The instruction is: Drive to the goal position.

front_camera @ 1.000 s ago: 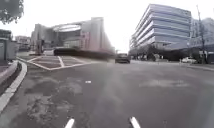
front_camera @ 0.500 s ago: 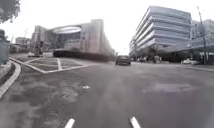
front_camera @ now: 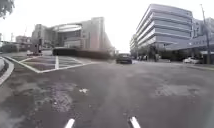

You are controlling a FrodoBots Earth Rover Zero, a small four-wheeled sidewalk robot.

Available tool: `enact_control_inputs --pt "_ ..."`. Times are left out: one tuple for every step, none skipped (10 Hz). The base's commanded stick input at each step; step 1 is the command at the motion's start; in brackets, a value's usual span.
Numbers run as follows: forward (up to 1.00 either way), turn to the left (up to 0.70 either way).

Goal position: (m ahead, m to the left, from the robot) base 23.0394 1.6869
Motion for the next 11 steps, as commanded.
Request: enact_control_inputs --pt "0.70 0.00" --pt "0.70 0.00" --pt "0.70 0.00" --pt "0.70 0.00" --pt "0.70 0.00" --pt "0.70 0.00" --pt "0.70 0.00" --pt "0.70 0.00" --pt "0.70 0.00" --pt "0.70 0.00" --pt "0.70 0.00"
